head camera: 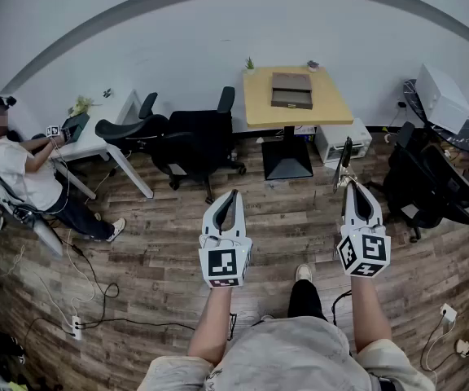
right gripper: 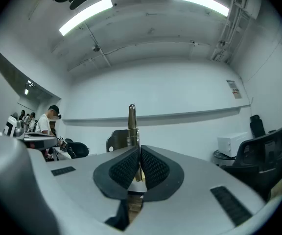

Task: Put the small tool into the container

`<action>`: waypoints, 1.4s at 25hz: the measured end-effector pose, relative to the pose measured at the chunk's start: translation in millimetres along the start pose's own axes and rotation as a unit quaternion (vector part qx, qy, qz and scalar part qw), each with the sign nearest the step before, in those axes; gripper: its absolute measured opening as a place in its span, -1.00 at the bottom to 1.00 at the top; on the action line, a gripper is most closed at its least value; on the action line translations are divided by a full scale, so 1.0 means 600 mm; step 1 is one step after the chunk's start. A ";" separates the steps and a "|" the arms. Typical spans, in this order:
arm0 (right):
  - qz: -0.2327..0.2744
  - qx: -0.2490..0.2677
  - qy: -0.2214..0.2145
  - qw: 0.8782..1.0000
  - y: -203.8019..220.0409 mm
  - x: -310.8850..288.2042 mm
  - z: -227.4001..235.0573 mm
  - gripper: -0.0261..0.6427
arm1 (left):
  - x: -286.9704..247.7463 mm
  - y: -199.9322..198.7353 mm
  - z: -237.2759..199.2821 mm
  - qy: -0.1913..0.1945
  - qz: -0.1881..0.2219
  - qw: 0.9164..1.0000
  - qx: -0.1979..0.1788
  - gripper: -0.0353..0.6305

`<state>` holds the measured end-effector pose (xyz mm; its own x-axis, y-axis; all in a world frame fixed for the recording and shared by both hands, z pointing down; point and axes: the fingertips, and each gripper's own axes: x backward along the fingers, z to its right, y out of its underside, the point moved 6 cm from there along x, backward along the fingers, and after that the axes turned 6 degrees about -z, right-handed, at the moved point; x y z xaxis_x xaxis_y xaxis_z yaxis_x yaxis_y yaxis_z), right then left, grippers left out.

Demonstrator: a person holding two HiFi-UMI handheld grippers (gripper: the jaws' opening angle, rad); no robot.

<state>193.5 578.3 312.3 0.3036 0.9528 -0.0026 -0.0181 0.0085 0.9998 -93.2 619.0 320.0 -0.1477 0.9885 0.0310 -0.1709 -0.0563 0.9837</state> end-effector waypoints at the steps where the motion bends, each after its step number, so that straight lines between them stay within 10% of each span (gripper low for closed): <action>1: -0.001 -0.001 0.000 1.000 0.001 0.001 0.000 -0.86 | 0.001 0.004 0.000 0.000 -0.001 1.000 0.000 -0.88; 35: -0.030 -0.035 -0.013 0.999 0.043 -0.140 0.079 -0.86 | -0.140 0.044 0.022 -0.010 -0.041 0.999 0.005 -0.88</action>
<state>213.0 484.2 339.5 0.3298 0.9421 -0.0609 -0.0653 0.0871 0.9941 -72.5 536.4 345.9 -0.1142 0.9924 -0.0459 -0.1720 0.0258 0.9848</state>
